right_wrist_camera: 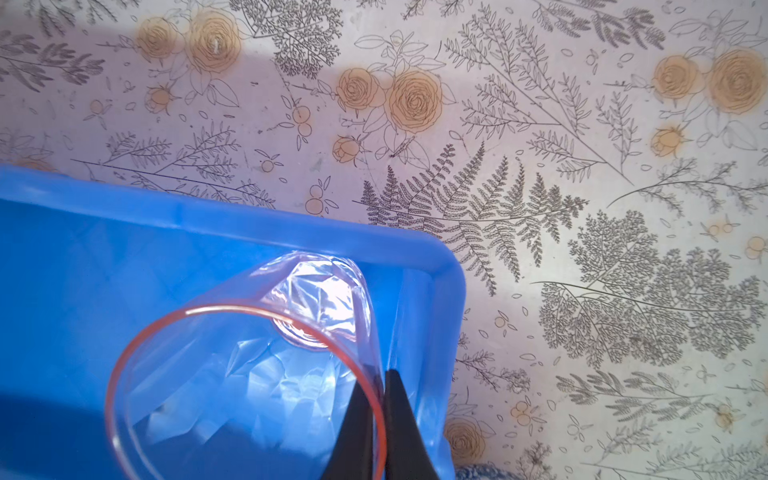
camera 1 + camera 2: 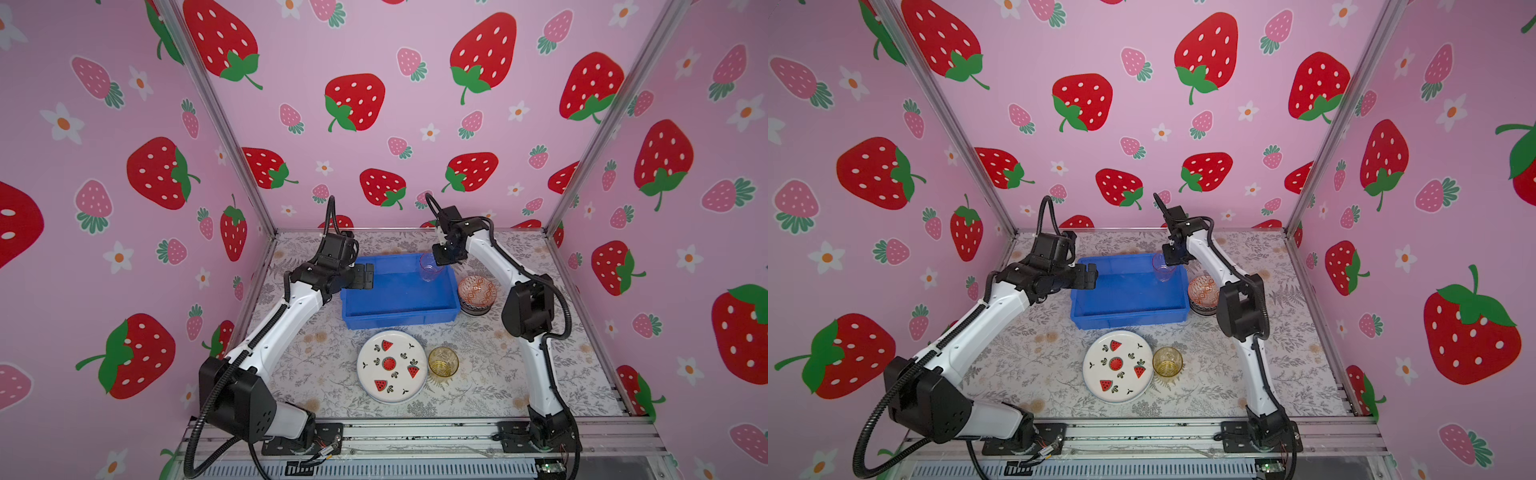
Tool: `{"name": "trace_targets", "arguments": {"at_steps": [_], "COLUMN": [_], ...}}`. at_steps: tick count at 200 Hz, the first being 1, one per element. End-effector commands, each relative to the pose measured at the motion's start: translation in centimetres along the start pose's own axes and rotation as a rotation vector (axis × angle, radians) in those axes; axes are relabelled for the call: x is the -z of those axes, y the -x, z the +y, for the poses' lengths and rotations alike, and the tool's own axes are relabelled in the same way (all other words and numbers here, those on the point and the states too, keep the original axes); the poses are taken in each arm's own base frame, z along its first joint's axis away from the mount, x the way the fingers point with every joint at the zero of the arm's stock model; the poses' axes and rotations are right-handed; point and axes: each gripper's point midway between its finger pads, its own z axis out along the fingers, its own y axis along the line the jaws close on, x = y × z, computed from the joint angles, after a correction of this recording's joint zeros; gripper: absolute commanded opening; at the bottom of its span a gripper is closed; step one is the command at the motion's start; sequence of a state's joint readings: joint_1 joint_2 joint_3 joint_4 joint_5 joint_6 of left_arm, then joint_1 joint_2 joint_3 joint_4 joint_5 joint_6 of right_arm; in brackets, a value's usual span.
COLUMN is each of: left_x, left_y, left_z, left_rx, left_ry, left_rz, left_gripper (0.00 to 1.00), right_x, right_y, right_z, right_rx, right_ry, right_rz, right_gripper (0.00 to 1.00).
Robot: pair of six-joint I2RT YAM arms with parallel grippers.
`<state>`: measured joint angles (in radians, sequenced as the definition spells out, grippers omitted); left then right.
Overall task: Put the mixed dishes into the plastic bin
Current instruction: 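Lift the clear cup with the right gripper and carry it over the bin, then lower the clear cup into the bin and open the right gripper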
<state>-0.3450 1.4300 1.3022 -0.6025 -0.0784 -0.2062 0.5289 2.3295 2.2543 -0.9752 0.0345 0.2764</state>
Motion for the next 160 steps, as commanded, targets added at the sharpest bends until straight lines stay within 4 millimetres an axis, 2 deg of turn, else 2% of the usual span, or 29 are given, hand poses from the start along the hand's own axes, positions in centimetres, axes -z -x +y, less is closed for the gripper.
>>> {"name": "trace_targets", "arguments": {"at_steps": [1, 78, 160], "left_x": [0.57, 0.52, 0.45], "left_y": [1.11, 1.14, 1.15], "left_z": [0.07, 0.25, 0.23], "left_rx": [-0.004, 0.002, 0.003], "left_ry": [0.005, 0.008, 0.006], "left_rz": [-0.022, -0.022, -0.021], "left_gripper": [0.99, 0.99, 0.99], "right_x": [-0.05, -0.72, -0.65], "right_y": [0.29, -0.02, 0.30], "right_z": [0.18, -0.27, -0.33], "right_rx": [-0.012, -0.011, -0.010], "right_ry": [0.011, -0.016, -0.020], "right_rz": [0.001, 0.015, 0.004], "right_gripper": [0.01, 0.07, 0.20]}}
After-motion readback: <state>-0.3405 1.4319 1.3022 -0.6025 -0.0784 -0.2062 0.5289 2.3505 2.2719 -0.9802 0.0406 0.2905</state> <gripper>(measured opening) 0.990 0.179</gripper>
